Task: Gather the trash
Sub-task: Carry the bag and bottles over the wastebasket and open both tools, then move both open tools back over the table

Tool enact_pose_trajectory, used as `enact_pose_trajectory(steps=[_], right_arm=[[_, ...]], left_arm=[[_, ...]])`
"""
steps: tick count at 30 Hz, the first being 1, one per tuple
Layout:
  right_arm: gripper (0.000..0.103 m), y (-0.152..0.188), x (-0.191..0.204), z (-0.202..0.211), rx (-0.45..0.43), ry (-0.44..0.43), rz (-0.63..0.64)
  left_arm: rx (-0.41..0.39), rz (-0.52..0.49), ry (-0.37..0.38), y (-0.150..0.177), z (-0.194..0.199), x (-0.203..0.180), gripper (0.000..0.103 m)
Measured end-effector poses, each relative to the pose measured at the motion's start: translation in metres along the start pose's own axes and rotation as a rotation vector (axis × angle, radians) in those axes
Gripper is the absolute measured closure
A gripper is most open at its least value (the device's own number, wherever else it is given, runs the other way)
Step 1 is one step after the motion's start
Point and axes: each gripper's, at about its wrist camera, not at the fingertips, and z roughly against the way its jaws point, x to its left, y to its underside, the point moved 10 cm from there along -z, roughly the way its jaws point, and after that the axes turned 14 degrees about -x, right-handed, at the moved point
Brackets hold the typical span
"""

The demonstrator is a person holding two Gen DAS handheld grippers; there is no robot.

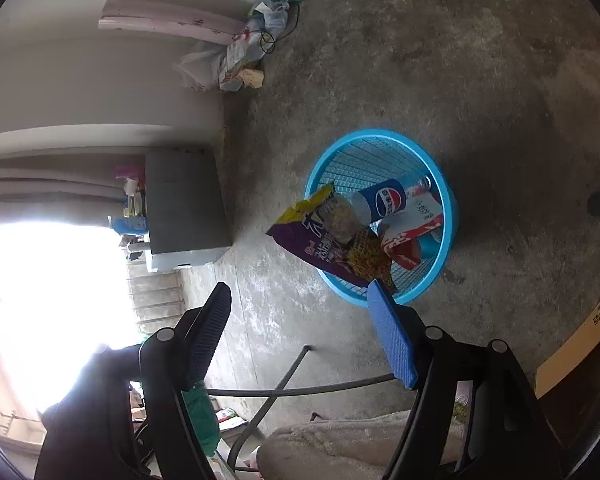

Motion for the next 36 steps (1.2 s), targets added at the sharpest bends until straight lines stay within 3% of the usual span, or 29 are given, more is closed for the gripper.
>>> enact_pose_trajectory(steps=[3,5,6,8,11,21,25,29,36], right_arm=[[0.034,-0.008,0.004,0.009,-0.035,-0.004,0.027],[0.034,-0.012,0.004,0.011,-0.045,0.0,0.04],[0.034,-0.014,0.003,0.012,-0.047,0.002,0.043],[0.034,-0.014,0.002,0.014,-0.05,0.006,0.055],[0.034,-0.014,0.001,0.015,-0.058,0.018,0.077],[0.034,0.001,0.016,0.013,-0.049,0.021,0.172],[0.034,0.019,0.041,0.014,-0.048,0.022,0.308],[0.031,0.05,0.071,0.013,-0.027,0.017,0.478],[0.031,0.133,0.13,0.012,0.103,-0.098,0.736]], left_arm=[[0.015,-0.032,-0.035,-0.007,-0.027,-0.012,0.065],[-0.001,-0.073,-0.06,-0.014,-0.043,-0.016,0.036],[-0.019,-0.082,-0.091,-0.017,-0.048,-0.014,0.034],[-0.042,-0.074,-0.099,-0.02,-0.048,-0.019,0.034],[-0.076,-0.06,-0.045,-0.021,-0.03,-0.028,0.034],[-0.266,-0.031,-0.063,-0.027,0.08,0.002,0.034],[-0.377,-0.013,-0.147,-0.014,0.145,0.038,0.034],[-0.469,0.03,-0.303,0.009,0.205,0.085,0.032],[-0.574,0.18,-0.53,0.065,0.296,0.165,0.031]])
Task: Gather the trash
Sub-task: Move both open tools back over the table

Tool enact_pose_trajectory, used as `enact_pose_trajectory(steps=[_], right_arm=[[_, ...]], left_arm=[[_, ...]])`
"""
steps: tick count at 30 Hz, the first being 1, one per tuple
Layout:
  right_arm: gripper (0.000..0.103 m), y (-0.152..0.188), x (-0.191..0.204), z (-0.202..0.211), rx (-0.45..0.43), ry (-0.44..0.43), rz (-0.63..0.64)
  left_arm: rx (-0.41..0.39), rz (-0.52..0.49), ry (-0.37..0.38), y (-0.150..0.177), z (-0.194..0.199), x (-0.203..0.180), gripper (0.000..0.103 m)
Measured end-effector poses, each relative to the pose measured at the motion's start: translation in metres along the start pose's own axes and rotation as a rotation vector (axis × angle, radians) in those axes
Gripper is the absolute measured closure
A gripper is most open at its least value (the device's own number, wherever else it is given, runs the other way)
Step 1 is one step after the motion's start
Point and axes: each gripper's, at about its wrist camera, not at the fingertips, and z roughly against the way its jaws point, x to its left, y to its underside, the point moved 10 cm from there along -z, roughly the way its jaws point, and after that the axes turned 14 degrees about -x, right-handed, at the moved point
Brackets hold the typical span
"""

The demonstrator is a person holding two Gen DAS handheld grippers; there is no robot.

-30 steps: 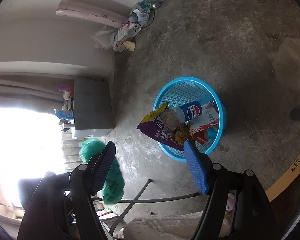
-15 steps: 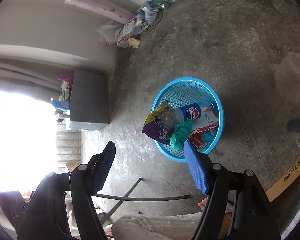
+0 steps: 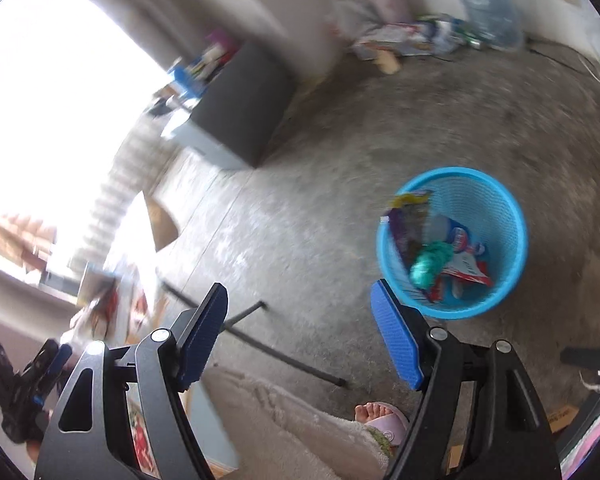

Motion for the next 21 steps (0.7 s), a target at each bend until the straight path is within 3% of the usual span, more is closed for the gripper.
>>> enact_pose_trajectory(steps=[4,13,17,21], right_arm=[[0.031,0.013,0.054,-0.007,0.051,-0.062,0.1],[0.031,0.036,0.185,-0.007,0.109,-0.221,0.347],[0.031,0.047,0.24,-0.015,0.146,-0.279,0.446],[0.031,0.058,0.296,-0.035,0.189,-0.335,0.535]], left_arm=[[-0.033,0.089,-0.088,-0.002,0.018,0.053,0.031],[-0.181,0.192,-0.162,-0.02,0.08,0.141,0.03],[-0.239,0.258,-0.166,-0.022,0.098,0.172,0.03],[-0.256,0.333,-0.122,-0.02,0.102,0.188,0.031]])
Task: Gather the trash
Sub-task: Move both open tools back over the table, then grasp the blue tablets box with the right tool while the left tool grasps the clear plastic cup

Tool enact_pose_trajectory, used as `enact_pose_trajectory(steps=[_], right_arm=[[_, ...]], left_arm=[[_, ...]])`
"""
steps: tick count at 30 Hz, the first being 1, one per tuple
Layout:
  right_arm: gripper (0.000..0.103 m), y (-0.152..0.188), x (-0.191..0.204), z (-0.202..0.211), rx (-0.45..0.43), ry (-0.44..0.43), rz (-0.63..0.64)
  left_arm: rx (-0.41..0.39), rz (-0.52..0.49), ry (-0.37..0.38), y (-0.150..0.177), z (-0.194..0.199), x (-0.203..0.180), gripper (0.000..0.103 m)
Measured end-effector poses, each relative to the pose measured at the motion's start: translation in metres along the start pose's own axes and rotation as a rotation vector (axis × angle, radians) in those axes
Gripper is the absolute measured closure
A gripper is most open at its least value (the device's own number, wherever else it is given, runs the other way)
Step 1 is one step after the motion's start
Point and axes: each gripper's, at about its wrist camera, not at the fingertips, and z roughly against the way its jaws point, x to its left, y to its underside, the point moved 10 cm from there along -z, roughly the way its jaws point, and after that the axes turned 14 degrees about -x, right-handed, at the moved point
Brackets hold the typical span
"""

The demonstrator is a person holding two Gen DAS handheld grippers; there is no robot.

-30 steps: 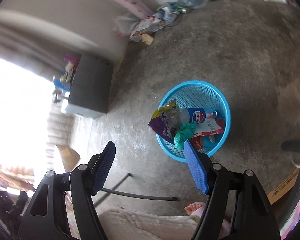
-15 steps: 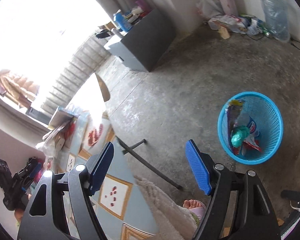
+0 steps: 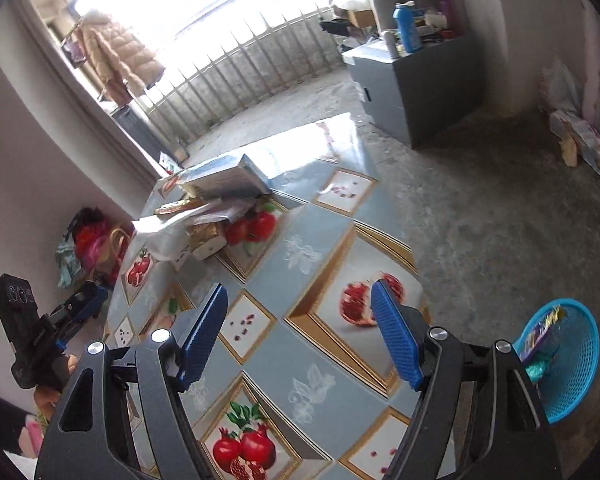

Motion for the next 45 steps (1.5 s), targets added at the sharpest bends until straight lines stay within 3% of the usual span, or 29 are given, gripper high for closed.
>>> enact_pose_trajectory(steps=[6,14,17,20,24,29,33,37,41,45], right_arm=[[0.031,-0.012,0.064,-0.066,0.044,-0.065,0.111],[0.031,-0.063,0.12,-0.122,0.035,-0.14,0.141],[0.031,-0.087,0.131,-0.146,0.031,-0.172,0.145],[0.031,-0.106,0.131,-0.177,0.056,-0.173,0.115],[0.031,-0.121,0.116,-0.223,0.116,-0.148,0.05],[0.031,-0.108,0.087,-0.27,0.252,-0.127,-0.088],[0.031,-0.086,0.085,-0.282,0.318,-0.112,-0.026],[0.031,-0.065,0.099,-0.282,0.371,-0.172,0.008],[0.031,-0.046,0.111,-0.278,0.433,-0.218,0.023],[0.031,-0.026,0.115,-0.278,0.484,-0.225,0.004]], left_arm=[[0.015,0.017,0.04,0.003,-0.021,0.011,0.032],[0.076,0.073,0.038,0.016,-0.059,0.034,0.057],[0.041,0.074,0.065,0.009,-0.056,0.036,0.058],[0.038,0.098,0.044,0.007,-0.058,0.05,0.058],[0.009,0.149,0.005,0.006,-0.052,0.072,0.066],[-0.084,0.162,-0.032,-0.015,-0.037,0.093,0.069],[-0.03,0.202,-0.098,-0.016,-0.056,0.12,0.069],[0.052,0.358,-0.045,-0.005,-0.083,0.136,0.06],[0.033,0.397,-0.003,-0.009,-0.092,0.137,0.056],[0.068,0.466,0.024,-0.007,-0.106,0.141,0.055]])
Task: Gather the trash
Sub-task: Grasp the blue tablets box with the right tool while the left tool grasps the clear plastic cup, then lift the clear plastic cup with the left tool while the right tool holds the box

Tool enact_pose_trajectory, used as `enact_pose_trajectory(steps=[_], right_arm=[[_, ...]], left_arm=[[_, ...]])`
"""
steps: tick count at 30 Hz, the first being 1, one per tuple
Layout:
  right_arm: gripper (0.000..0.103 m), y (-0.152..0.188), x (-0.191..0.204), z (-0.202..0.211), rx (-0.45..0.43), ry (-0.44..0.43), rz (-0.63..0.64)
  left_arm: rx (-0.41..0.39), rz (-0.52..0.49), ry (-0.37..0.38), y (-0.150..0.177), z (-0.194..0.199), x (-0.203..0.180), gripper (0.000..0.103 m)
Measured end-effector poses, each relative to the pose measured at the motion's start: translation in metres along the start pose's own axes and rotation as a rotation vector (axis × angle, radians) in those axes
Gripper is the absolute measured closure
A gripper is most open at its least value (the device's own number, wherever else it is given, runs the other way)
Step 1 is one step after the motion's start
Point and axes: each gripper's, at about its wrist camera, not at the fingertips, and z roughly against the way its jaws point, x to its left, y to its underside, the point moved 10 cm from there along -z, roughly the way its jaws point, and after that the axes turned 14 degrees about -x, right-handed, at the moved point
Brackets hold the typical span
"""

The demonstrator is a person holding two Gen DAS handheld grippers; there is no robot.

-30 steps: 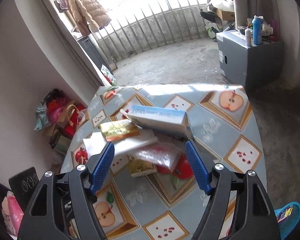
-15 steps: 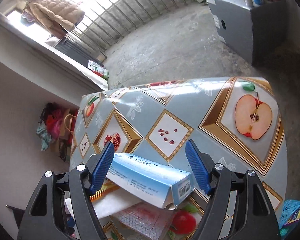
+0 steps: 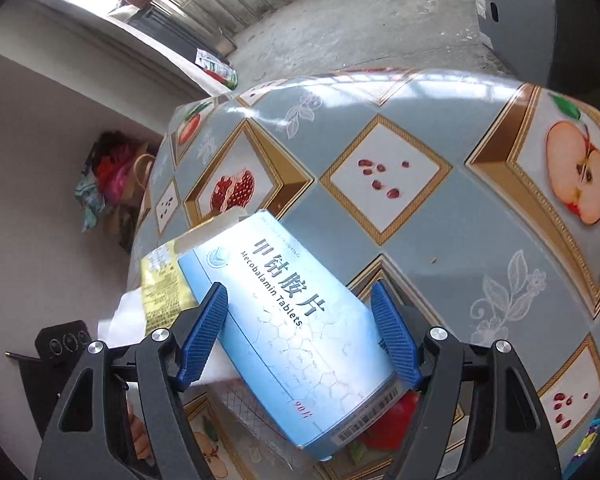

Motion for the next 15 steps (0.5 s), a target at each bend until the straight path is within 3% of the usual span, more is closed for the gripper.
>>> enact_pose_trajectory(steps=[7,15], right_arm=[[0.031,0.024,0.003,-0.003,0.031,-0.092,-0.116],[0.031,0.047,0.005,0.002,0.049,-0.134,-0.13]], left_arm=[[-0.018,0.008,0.004,-0.001,-0.004,0.002,0.056],[0.022,-0.012,0.016,0.016,-0.002,-0.005,0.058]])
